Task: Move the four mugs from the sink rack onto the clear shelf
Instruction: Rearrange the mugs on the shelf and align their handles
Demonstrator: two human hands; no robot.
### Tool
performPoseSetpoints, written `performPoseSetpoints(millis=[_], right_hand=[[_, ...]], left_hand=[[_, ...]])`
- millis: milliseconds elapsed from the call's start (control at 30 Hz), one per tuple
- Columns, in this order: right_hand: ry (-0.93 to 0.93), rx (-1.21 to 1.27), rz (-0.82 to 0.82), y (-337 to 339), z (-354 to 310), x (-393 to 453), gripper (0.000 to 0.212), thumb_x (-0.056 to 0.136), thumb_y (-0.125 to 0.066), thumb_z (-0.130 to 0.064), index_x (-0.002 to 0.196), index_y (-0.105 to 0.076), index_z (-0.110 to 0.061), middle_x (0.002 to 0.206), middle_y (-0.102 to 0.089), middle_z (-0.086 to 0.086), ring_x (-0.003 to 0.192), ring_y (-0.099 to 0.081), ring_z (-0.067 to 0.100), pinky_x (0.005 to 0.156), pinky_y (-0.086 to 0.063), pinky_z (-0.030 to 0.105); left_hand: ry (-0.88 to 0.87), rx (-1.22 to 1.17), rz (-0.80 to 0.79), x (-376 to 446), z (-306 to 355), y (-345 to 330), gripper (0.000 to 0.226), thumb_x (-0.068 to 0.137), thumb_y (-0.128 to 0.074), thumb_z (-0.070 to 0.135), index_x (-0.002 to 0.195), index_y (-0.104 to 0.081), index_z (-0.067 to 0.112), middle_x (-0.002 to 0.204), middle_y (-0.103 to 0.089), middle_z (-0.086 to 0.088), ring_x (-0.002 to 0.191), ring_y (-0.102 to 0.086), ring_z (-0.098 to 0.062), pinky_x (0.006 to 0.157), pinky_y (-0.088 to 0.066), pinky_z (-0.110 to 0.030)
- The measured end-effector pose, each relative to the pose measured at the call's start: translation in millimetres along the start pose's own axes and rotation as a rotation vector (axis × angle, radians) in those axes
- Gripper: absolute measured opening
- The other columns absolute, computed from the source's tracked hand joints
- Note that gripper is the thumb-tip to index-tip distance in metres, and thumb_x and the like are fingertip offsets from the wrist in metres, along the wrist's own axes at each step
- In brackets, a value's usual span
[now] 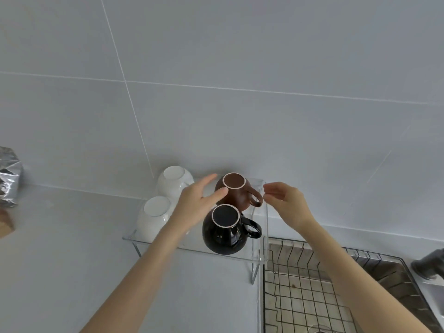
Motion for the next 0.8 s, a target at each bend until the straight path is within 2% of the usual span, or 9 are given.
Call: performPoseSetpoints(millis=[67,167,233,333,400,500,567,700,800], right_hand=[[-0.014,-0.066,0.017,-6,1,6,0.031,0.081,-0.061,-0.004,0.111,-0.060,-0.002,0.108,-0.067,0.015,0.094,-0.060,0.019,0.089,-0.044,0.025],[-0.008,-0.126,0.024,-21,3,13,0.037,0.078,-0.065,-0.008,0.114,-0.059,-0.003,0.108,-0.067,0.018,0.103,-0.062,0.028,0.095,-0.048,0.038],[0.021,-0.182,0.021,-28,2,17,0.031,0.078,-0.064,-0.011,0.109,-0.062,-0.007,0.103,-0.070,0.016,0.098,-0.064,0.031,0.090,-0.050,0.042],[0.063,-0.241,0.024,-29,0,22,0.019,0.077,-0.063,-0.007,0.096,-0.067,-0.008,0.092,-0.073,0.016,0.088,-0.065,0.031,0.081,-0.052,0.039],[0.052,-0.204,0.018,-25,1,27,0.018,0.074,-0.064,-0.002,0.092,-0.069,-0.005,0.090,-0.074,0.016,0.087,-0.067,0.028,0.082,-0.052,0.034],[0.077,-0.228,-0.029,-25,0,33,0.020,0.073,-0.064,0.002,0.092,-0.069,-0.004,0.091,-0.073,0.014,0.087,-0.067,0.024,0.068,-0.044,0.008],[0.085,-0.223,-0.041,-23,0,37,0.020,0.074,-0.062,0.004,0.092,-0.069,-0.003,0.090,-0.073,0.015,0.081,-0.066,0.020,0.061,-0.039,-0.003],[0.080,-0.163,-0.016,-14,0,43,0.018,0.075,-0.062,0.006,0.090,-0.069,-0.001,0.086,-0.070,0.011,0.076,-0.061,0.014,0.060,-0.036,-0.007],[0.067,-0.146,-0.035,-17,0,47,0.018,0.075,-0.064,0.005,0.091,-0.069,-0.002,0.084,-0.069,0.008,0.078,-0.061,0.013,0.061,-0.037,-0.007]], left_hand=[[0.004,0.072,-0.076,30,-9,-1,0.074,0.063,-0.069,0.049,0.129,-0.047,0.025,0.109,-0.059,-0.008,0.102,-0.053,-0.016,0.095,-0.039,-0.030],[0.035,0.200,-0.215,60,-26,-18,0.083,0.065,-0.078,0.027,0.136,-0.037,0.021,0.145,-0.042,-0.004,0.133,-0.038,-0.018,0.113,-0.030,-0.038],[0.042,0.249,-0.282,68,-30,-30,0.090,0.063,-0.080,0.025,0.139,-0.032,0.021,0.148,-0.036,-0.002,0.136,-0.034,-0.020,0.114,-0.029,-0.038],[0.033,0.261,-0.326,72,-31,-43,0.091,0.061,-0.082,0.022,0.138,-0.033,0.019,0.145,-0.040,-0.002,0.134,-0.037,-0.020,0.112,-0.030,-0.033],[0.008,0.218,-0.336,72,-30,-50,0.091,0.055,-0.084,0.022,0.135,-0.039,0.019,0.139,-0.048,-0.003,0.130,-0.042,-0.019,0.111,-0.032,-0.033],[-0.008,0.145,-0.284,78,-35,-50,0.098,0.036,-0.080,0.041,0.126,-0.050,0.019,0.126,-0.061,-0.004,0.118,-0.055,-0.019,0.107,-0.040,-0.041],[-0.028,0.156,-0.237,76,-30,-47,0.090,0.034,-0.080,0.040,0.119,-0.057,0.019,0.117,-0.067,-0.004,0.110,-0.061,-0.020,0.100,-0.046,-0.042],[-0.061,0.204,-0.124,71,-21,-42,0.066,0.048,-0.086,0.024,0.110,-0.063,0.019,0.107,-0.072,-0.004,0.100,-0.064,-0.020,0.091,-0.051,-0.039],[-0.078,0.238,-0.072,68,-18,-38,0.061,0.051,-0.084,0.024,0.109,-0.064,0.023,0.104,-0.073,-0.002,0.096,-0.065,-0.019,0.088,-0.050,-0.032]])
Point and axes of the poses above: each hand's wrist, its own x-axis towards the middle knuckle, its own y-axis out of the back of the hand, z = x × y, the point moved 10 cm from there along x, towards the middle knuckle
